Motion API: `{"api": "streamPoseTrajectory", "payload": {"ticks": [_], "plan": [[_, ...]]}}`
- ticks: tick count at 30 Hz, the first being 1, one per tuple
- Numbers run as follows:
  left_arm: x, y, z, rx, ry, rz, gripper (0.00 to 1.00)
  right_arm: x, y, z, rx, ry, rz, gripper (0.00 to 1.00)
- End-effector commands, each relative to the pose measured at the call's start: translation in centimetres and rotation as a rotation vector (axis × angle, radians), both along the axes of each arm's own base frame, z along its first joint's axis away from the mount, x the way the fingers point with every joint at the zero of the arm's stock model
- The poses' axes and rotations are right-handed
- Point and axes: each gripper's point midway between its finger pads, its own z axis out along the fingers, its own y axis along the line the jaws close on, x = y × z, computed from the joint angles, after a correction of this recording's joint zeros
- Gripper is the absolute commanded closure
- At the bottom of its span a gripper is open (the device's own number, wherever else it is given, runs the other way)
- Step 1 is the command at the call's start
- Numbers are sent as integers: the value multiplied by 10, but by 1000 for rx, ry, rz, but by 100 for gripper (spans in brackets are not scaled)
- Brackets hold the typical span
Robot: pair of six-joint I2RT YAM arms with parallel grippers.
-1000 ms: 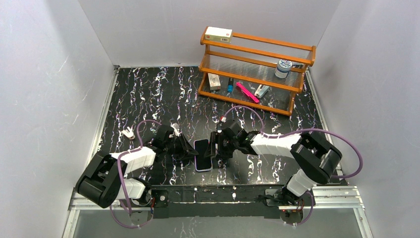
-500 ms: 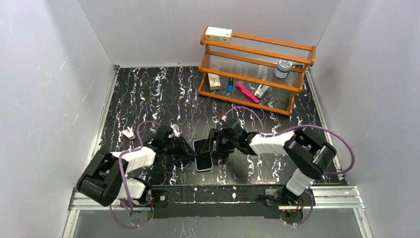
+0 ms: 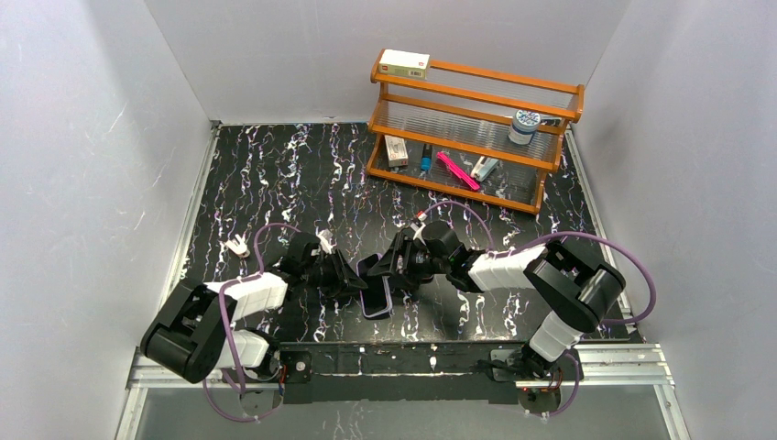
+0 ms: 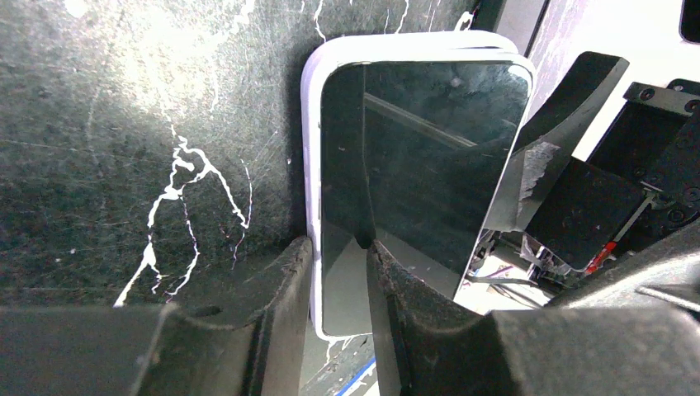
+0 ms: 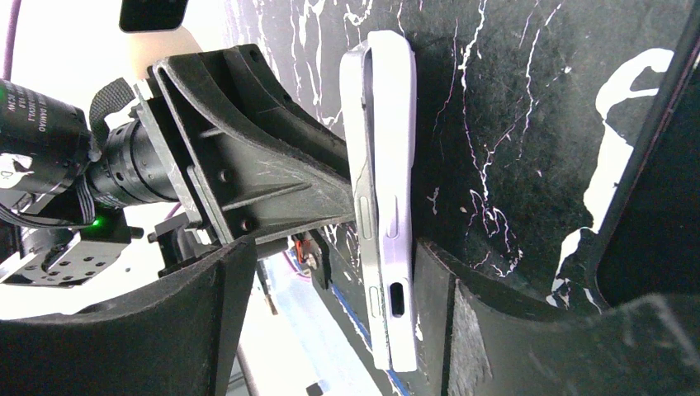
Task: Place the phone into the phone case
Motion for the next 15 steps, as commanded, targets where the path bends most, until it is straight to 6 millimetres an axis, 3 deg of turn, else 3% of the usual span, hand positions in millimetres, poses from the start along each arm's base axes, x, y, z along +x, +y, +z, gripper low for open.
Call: {"api": "streamPoseTrajectory", "payload": {"ticks": [1,9,15], "plan": [[-24,3,-9,30,53,-63,73,-2,24,62,235,-75,59,25],[-22,4,-7,30,44,-53,74,-4,19,43,154,-67,64,33],[-19,2,-4,18,36,-41,74,-4,21,40,142,-71,88,49]]}}
